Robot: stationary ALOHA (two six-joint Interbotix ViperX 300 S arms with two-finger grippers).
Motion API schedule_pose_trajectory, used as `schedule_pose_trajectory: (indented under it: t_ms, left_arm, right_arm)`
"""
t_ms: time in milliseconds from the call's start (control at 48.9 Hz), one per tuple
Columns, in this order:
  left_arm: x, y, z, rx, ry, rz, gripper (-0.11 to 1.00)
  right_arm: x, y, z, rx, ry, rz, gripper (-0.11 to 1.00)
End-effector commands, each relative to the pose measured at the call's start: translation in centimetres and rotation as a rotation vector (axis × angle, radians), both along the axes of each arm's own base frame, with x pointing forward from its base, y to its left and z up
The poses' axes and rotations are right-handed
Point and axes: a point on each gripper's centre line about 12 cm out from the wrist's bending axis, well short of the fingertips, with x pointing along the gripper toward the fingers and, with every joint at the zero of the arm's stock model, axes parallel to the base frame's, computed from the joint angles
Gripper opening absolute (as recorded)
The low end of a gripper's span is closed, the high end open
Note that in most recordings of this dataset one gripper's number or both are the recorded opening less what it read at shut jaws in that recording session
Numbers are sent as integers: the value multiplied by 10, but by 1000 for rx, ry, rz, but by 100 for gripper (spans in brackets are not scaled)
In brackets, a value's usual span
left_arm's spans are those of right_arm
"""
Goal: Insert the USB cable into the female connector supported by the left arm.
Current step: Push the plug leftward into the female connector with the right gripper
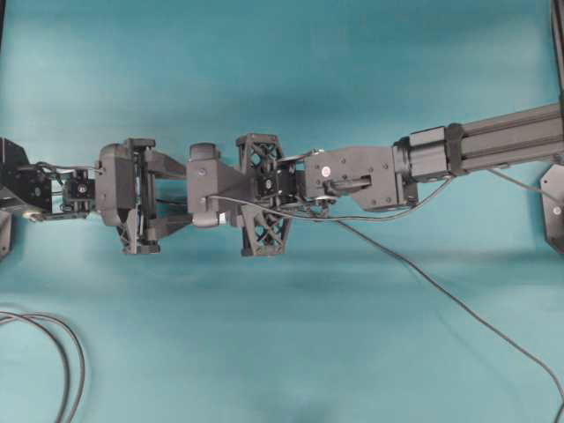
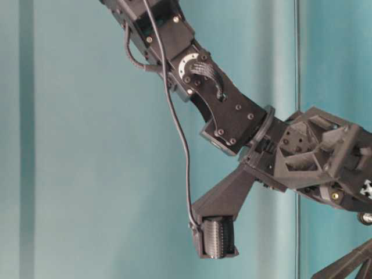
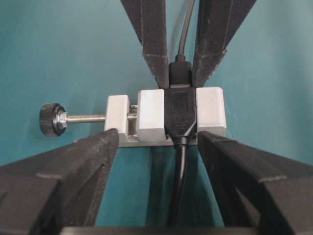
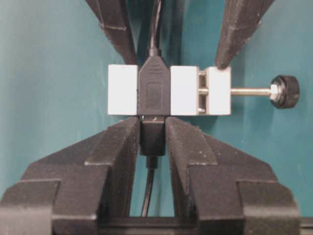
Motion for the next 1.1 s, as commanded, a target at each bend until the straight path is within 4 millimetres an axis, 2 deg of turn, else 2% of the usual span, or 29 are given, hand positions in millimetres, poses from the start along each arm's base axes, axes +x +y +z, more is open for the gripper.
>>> schedule_pose_trajectory:
  t_ms: [0,409,1085]
  left_arm:
    - [17,-1,10,15,-59,-16,84]
    - [24,-2,10,17,-67,-22,84]
    - [13,-13,5,14,-35,-56,84]
  right_arm:
    - [14,-1,26,-11,-81,9,21]
    - [18,1,31,-47,-90,53,21]
    - [12,3,28,-38,-34,44,21]
